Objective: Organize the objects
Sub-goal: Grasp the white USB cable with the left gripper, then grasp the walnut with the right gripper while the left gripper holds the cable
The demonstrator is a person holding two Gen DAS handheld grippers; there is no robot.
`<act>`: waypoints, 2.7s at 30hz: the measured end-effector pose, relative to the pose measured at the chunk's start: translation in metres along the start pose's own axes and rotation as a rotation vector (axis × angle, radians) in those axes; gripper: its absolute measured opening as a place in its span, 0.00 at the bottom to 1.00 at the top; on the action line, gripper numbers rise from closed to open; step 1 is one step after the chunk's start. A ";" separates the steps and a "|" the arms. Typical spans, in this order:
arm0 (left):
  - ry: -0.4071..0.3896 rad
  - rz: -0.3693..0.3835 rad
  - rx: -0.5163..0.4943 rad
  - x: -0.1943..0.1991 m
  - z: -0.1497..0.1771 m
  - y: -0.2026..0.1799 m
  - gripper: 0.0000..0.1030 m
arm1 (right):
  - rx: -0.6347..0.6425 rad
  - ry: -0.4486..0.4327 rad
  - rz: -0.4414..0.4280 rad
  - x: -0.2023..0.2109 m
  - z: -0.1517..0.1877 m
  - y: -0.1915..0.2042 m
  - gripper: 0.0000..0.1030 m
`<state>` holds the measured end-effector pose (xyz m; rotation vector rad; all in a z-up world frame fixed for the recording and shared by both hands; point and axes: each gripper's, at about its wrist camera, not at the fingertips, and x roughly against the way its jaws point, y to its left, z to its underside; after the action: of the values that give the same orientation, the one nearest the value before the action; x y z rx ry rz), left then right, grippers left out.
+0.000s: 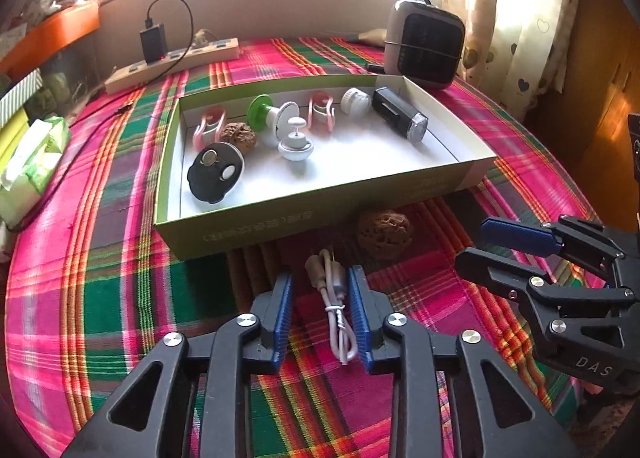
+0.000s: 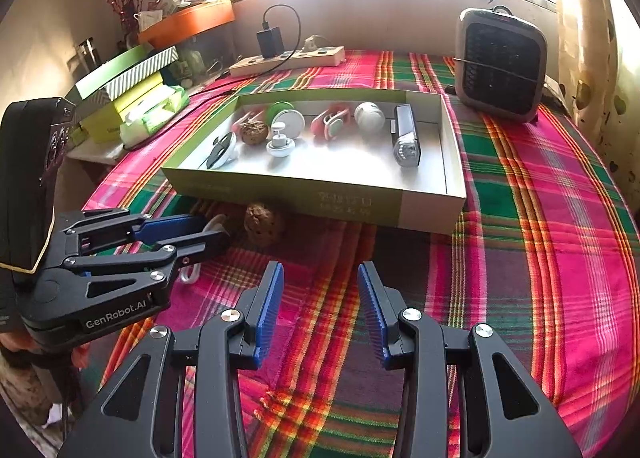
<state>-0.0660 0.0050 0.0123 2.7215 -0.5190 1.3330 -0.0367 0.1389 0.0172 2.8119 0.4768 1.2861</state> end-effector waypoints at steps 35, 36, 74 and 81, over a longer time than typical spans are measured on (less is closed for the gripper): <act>-0.031 -0.022 0.091 0.008 0.008 0.040 0.16 | 0.078 0.033 0.002 -0.024 -0.012 0.031 0.39; -0.031 -0.024 0.093 0.008 0.008 0.041 0.17 | 0.081 0.034 0.001 -0.024 -0.013 0.032 0.39; -0.034 -0.023 0.098 0.007 0.009 0.045 0.16 | 0.097 0.037 0.011 -0.040 -0.024 0.042 0.29; -0.034 -0.023 0.095 0.008 0.008 0.045 0.16 | 0.090 0.027 0.011 -0.037 -0.023 0.041 0.29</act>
<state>-0.0701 -0.0411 0.0093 2.8216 -0.4369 1.3418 -0.0655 0.0871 0.0106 2.8770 0.5344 1.3400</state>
